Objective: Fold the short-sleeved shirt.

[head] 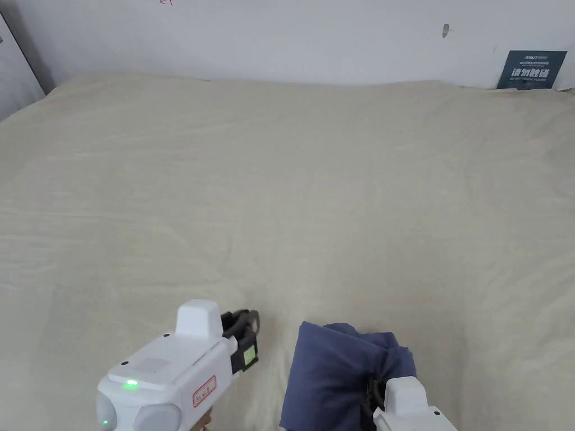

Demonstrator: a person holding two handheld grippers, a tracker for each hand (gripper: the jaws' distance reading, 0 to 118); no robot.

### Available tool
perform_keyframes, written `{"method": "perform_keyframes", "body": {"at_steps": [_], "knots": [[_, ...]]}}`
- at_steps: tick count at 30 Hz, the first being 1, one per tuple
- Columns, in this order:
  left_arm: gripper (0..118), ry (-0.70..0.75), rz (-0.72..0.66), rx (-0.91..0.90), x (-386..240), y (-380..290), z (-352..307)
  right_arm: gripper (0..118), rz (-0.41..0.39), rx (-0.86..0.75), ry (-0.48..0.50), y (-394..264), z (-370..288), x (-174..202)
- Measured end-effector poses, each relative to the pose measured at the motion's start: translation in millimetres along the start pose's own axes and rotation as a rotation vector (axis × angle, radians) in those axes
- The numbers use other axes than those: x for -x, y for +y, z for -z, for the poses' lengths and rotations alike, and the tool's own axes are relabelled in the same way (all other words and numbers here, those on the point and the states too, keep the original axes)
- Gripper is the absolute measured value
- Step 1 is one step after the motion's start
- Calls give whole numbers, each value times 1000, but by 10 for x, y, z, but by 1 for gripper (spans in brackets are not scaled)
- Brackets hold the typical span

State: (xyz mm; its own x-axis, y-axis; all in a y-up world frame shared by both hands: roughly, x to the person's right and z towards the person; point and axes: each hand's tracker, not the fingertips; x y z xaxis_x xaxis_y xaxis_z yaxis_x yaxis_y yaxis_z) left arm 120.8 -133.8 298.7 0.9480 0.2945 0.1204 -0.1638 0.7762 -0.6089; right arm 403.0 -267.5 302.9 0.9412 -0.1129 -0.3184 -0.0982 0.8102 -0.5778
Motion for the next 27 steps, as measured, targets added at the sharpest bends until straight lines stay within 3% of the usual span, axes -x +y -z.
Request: {"method": "perform_keyframes", "body": {"at_steps": [2,3,7,14,17,18,20,27], "knots": [[71,-27,-52,107,4,-56,148,0,0,3,5,8,4,-8],[79,-35,-67,161,2,-96,236,0,-4,4,8,7,4,-9],[87,-77,-92,248,7,-250,455,0,-11,7,17,13,-2,-22],[88,-120,-92,329,14,-276,789,0,-4,16,28,30,-10,-40],[82,-158,-79,365,11,-256,907,0,-2,17,31,28,-12,-43],[74,-195,-88,391,17,-260,948,0,-2,16,30,28,-13,-43],[41,-233,-102,421,49,-288,1011,0,0,16,30,26,-13,-43],[29,-196,-271,458,208,-357,1175,0,18,38,46,110,-29,-64]]}}
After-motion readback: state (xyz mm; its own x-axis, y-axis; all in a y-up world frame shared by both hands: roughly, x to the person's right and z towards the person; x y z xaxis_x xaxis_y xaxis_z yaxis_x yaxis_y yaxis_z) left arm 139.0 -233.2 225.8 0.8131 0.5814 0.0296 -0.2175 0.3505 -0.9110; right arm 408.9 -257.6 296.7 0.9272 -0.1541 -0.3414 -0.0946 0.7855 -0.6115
